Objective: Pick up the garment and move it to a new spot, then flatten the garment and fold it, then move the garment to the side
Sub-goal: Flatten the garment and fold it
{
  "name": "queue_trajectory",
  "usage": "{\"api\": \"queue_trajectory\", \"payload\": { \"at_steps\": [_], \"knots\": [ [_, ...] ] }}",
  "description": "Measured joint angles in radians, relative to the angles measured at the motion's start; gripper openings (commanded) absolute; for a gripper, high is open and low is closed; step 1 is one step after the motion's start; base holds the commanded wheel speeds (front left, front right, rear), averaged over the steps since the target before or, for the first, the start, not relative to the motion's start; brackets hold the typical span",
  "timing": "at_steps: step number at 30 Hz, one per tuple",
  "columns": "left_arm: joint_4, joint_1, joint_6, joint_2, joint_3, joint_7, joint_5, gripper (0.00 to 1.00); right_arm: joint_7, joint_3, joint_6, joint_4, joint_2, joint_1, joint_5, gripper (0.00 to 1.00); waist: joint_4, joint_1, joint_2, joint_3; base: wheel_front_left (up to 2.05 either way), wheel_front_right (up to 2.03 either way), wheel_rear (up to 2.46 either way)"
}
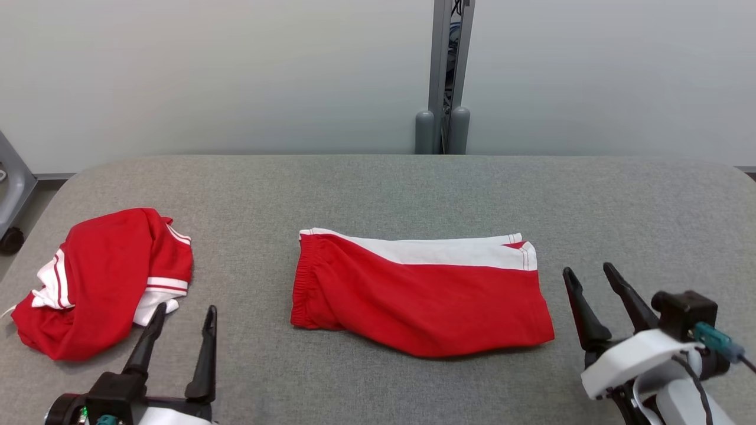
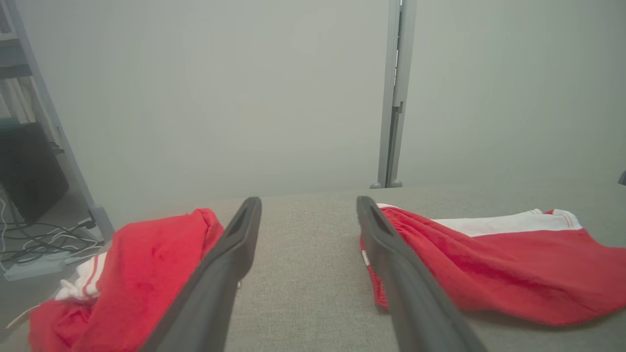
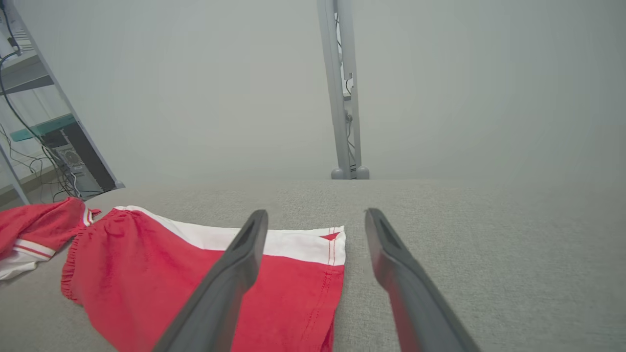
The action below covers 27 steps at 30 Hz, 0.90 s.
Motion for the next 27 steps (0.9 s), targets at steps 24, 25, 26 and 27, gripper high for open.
{"api": "queue_trajectory", "payload": {
  "at_steps": [24,25,26,27],
  "knots": [
    [-0.051,0.098,-0.010,0.023,0.043,0.000,-0.007,1.00,0.010,-0.184,0.000,-0.144,0.118,0.192,-0.188,1.00,0.014,0.0000,0.0000,-0.016,0.00,0.00,0.00],
    [-0.052,0.098,-0.011,0.023,0.042,0.000,-0.007,1.00,0.011,-0.184,0.000,-0.144,0.120,0.192,-0.190,1.00,0.014,0.0000,0.0000,-0.015,0.00,0.00,0.00],
    [-0.052,0.098,-0.013,0.023,0.042,0.000,-0.007,1.00,0.017,-0.184,0.000,-0.142,0.122,0.192,-0.194,1.00,0.014,0.0000,0.0000,-0.015,0.00,0.00,0.00],
    [-0.052,0.098,-0.013,0.022,0.041,0.000,-0.007,1.00,0.018,-0.185,0.000,-0.141,0.124,0.192,-0.197,1.00,0.014,0.0001,0.0000,-0.014,0.00,0.00,0.00]
  ]
}}
